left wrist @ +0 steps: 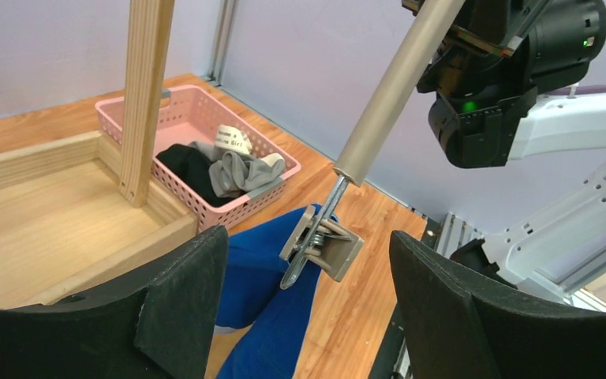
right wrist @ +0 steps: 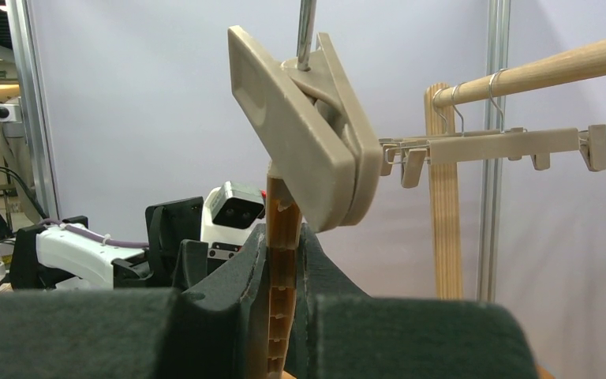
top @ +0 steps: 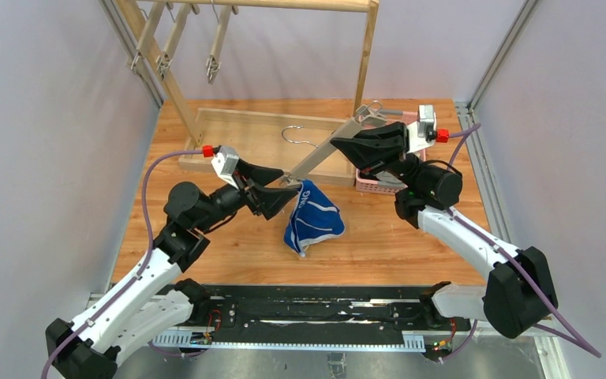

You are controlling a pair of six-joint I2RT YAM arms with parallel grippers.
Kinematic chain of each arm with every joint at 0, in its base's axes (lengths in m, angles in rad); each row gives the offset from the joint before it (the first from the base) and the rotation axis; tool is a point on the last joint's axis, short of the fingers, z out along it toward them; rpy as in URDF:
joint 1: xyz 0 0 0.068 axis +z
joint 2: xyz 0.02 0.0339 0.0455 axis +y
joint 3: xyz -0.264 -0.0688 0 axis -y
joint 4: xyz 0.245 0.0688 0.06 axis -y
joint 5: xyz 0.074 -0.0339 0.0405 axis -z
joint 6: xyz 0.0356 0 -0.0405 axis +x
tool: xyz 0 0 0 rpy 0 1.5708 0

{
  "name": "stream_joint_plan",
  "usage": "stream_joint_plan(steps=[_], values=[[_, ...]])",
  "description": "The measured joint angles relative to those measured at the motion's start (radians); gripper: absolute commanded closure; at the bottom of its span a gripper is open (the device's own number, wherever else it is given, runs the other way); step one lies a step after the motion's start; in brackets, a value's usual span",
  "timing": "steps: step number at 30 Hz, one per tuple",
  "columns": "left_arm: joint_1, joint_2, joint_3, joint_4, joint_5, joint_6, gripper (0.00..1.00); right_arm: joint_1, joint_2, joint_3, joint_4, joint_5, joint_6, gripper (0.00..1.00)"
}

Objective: Remove the underwear clipped to the hanger

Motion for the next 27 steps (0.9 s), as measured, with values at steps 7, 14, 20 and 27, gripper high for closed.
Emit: stream_joint_plan(steps=[7, 14, 20, 27], values=[[0.0, 0.056, -0.003, 0.035, 0.006, -0.009, 0.46, 0.0, 0.0, -0.003, 0.0, 0.0, 0.0, 0.99], [-0.003, 0.108, 0.002, 0.087, 0.064, -0.027, 0.99, -0.001, 0.002, -0.005, -0.003, 0.011, -0.004, 0.99], [-0.006, 0.098, 0.003, 0.097, 0.098, -0.01, 0.83, -0.007, 0.002, -0.005, 0.001, 0.047, 0.018, 0.99], [-0.006, 0.048, 0.002, 0.098, 0.069, -0.009, 0.43, -0.006, 0.001, -0.01, 0.005, 0.039, 0.023, 0.99]])
